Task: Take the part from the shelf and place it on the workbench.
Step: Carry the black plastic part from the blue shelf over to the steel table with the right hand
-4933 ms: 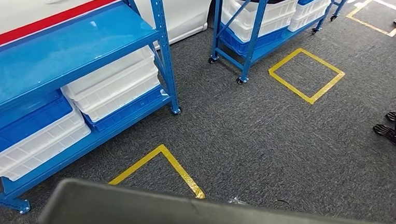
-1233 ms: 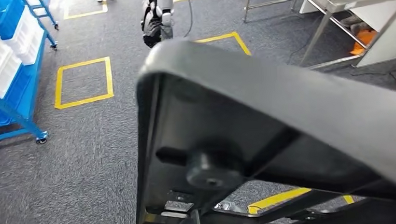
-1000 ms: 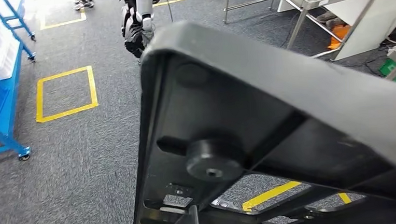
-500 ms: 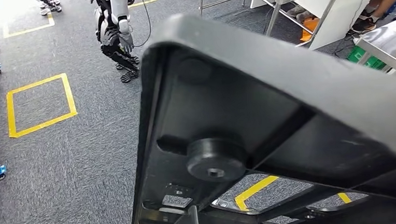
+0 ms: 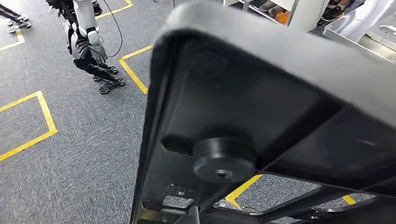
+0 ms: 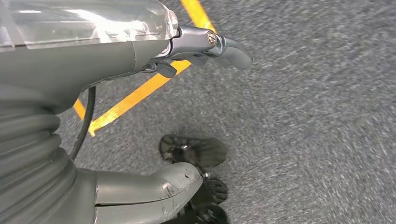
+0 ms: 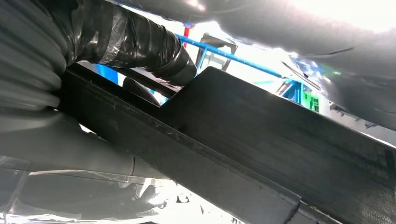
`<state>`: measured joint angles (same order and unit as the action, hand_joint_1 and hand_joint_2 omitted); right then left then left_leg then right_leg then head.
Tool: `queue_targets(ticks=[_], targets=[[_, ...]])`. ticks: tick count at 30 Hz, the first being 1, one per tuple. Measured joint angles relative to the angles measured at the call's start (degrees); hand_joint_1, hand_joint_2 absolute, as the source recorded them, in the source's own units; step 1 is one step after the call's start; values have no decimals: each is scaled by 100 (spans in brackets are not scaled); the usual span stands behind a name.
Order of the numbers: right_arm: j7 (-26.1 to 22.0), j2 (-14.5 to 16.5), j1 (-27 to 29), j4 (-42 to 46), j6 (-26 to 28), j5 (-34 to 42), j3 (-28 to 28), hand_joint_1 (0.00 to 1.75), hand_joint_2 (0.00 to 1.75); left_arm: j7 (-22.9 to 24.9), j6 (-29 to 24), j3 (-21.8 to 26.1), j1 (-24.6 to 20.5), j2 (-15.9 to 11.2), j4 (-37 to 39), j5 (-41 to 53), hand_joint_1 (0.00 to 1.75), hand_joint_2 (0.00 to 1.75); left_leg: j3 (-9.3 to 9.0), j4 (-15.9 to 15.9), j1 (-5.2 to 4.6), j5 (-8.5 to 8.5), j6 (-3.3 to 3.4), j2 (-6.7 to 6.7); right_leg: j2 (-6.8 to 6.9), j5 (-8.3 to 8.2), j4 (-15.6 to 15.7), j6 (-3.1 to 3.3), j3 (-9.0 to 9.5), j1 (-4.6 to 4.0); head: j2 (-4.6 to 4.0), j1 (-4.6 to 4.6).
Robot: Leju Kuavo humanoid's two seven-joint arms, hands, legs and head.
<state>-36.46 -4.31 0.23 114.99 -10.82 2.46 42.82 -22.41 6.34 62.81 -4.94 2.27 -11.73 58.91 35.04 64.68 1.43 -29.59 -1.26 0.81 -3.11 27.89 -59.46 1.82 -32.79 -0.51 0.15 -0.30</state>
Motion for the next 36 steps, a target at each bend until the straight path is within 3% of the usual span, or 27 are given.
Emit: queue_targets(ticks=[1,3,8,9,12,13,14,15,17,19,20,22,24,25,27,28,29,30,32,33,35,36], targets=[[-3,1,-2,0,0,1,1,175,175,-2,1,0,-4,1,1,1,0,175,-109,-247,1,81,13,63,-46,36,-64,-37,-29,7,0,0],[-8,3,-6,0,0,2,2,175,175,-3,2,-1,-6,3,2,2,0,175,-170,-376,-13,61,57,141,-100,70,-138,-89,-84,5,0,-1],[-9,3,-7,0,1,3,2,175,175,-4,2,-1,-4,3,2,4,0,175,-164,-376,-30,69,104,105,-126,62,-137,-111,-100,14,0,-1],[-10,3,-10,1,2,5,2,175,175,-5,2,-1,-9,5,2,5,0,175,-171,-394,-26,79,141,63,-69,120,-219,-140,-140,15,0,0],[-18,4,-21,2,9,15,2,175,175,-10,3,1,-8,7,2,6,0,175,-195,-447,-19,90,251,-143,218,638,-1275,-264,-684,53,0,1],[-20,5,-21,1,10,16,2,175,175,-10,2,1,-3,5,2,6,0,175,-198,-446,-26,80,258,-199,255,732,-1597,-281,-868,70,0,1],[-20,5,-20,1,11,16,2,175,175,-10,2,1,-3,3,2,6,0,175,-208,-446,-29,68,258,-245,267,676,-1656,-281,-922,78,0,2],[-20,7,-20,1,11,16,2,175,175,-10,1,1,-5,3,2,6,0,175,-226,-446,-31,54,256,-288,282,515,-1499,-269,-862,79,0,1],[-21,10,-22,2,10,16,2,175,175,-10,1,1,-9,4,2,6,0,175,-286,-452,-33,18,241,-365,430,102,-748,-196,-498,41,0,1],[-25,18,-31,4,9,20,3,175,175,-10,1,1,-10,11,3,8,0,175,-327,-465,-43,-10,204,-437,612,-66,-194,-108,-231,-43,0,2],[-30,22,-38,5,9,22,3,175,175,-9,2,1,-12,14,4,12,0,175,-340,-480,-46,-17,183,-482,645,-45,-120,-81,-206,-77,0,1],[-45,29,-72,9,5,26,4,175,175,-7,1,1,-30,18,3,26,0,175,-385,-526,-52,-32,129,-575,549,-65,-38,-40,-182,-74,0,-1],[-77,33,-151,11,-16,42,3,175,175,-6,4,1,-64,17,3,40,0,175,-379,-410,-49,-141,85,-462,452,-116,101,3,-84,-29,0,-1],[-94,37,-196,11,-34,53,3,175,175,-5,9,0,-74,16,3,44,0,175,-284,-190,-47,-267,71,-345,406,-137,158,26,-35,-6,0,-1],[-111,44,-256,4,-66,69,2,175,175,-4,21,-2,-70,13,4,46,0,175,83,515,-41,-573,56,-156,309,-134,171,61,-13,-8,0,-1],[-112,46,-264,-3,-77,71,2,175,175,-4,23,-1,-59,11,4,45,0,175,262,811,-40,-650,44,-130,247,-125,161,66,-14,-8,0,-1],[-111,46,-265,-11,-86,72,2,175,175,-5,25,-1,-52,10,4,45,0,175,366,946,-38,-623,33,-121,184,-114,144,65,-14,-6,0,-1],[-112,47,-265,-18,-92,73,2,175,175,-7,27,0,-50,9,4,45,0,175,367,867,-34,-484,24,-116,122,-98,118,53,-14,-1,0,-1],[-118,50,-269,-22,-99,84,2,175,175,-10,28,1,-56,9,4,43,0,175,117,233,-17,-69,17,-31,14,-40,33,12,-19,19,0,-1],[-122,55,-275,-22,-98,92,2,175,175,-11,28,0,-60,10,4,41,0,175,-20,-91,-10,57,25,62,-36,-3,-35,-20,-45,19,0,-1],[-128,69,-286,-23,-95,106,2,175,175,-11,28,-1,-58,10,4,40,0,175,-144,-388,-12,102,68,198,-123,35,-123,-86,-112,23,0,-1],[-129,74,-290,-24,-93,109,2,175,175,-12,28,-1,-59,11,4,39,0,175,-145,-403,-23,91,100,196,-165,34,-136,-117,-139,23,0,-1]])
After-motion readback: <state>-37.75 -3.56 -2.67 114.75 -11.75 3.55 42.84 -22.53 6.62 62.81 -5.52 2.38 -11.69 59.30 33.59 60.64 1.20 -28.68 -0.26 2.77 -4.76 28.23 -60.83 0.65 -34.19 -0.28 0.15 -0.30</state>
